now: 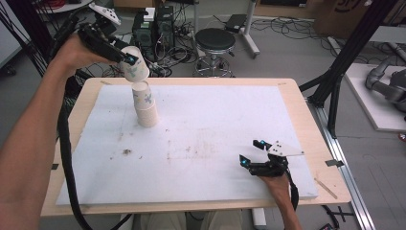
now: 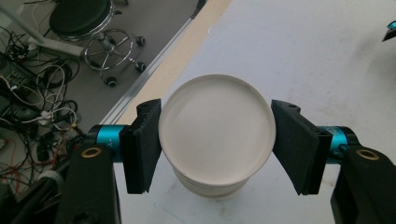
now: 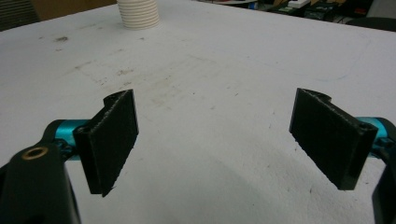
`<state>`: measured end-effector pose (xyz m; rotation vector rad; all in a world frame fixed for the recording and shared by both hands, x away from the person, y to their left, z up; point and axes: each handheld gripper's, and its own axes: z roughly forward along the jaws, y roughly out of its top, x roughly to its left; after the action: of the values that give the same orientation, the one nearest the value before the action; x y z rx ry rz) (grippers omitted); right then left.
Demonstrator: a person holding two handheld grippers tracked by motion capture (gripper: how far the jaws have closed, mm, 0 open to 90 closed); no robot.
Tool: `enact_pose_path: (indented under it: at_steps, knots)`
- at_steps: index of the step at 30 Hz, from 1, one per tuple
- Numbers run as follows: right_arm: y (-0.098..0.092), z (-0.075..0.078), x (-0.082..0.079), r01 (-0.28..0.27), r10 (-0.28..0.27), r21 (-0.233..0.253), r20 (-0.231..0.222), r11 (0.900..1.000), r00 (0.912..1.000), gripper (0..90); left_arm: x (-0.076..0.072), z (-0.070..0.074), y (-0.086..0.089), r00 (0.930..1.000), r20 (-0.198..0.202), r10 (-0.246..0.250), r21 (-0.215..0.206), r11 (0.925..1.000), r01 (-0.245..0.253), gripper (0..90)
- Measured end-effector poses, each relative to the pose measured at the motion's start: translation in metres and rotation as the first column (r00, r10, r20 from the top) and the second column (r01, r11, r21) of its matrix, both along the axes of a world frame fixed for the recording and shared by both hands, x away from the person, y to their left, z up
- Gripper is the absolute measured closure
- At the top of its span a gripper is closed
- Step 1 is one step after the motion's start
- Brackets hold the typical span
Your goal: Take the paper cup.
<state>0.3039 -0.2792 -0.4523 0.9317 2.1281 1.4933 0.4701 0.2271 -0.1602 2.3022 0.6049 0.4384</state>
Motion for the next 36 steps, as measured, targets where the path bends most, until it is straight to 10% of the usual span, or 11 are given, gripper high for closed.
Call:
enact_pose_path:
  at_steps: [10, 18, 36]
  knots:
    - [0.0, 0.0, 0.0, -0.001, 0.001, 0.004, -0.001, 1.0, 1.0, 15.9, -0.039, -0.025, -0.011, 0.9963, 0.031, -0.08, -0.117, 0.9897, 0.083, 36.5]
    - [-0.001, 0.0, 0.0, -0.001, 0.001, 0.005, 0.004, 1.0, 1.0, 15.9, -0.082, -0.06, -0.028, 0.9841, 0.082, -0.158, -0.24, 0.9552, 0.173, 36.5]
    - [-0.002, 0.0, 0.0, -0.007, 0.007, 0.009, 0.004, 1.0, 1.0, 16.0, -0.135, -0.16, -0.06, 0.9649, 0.138, -0.223, -0.498, 0.8261, 0.263, 36.4]
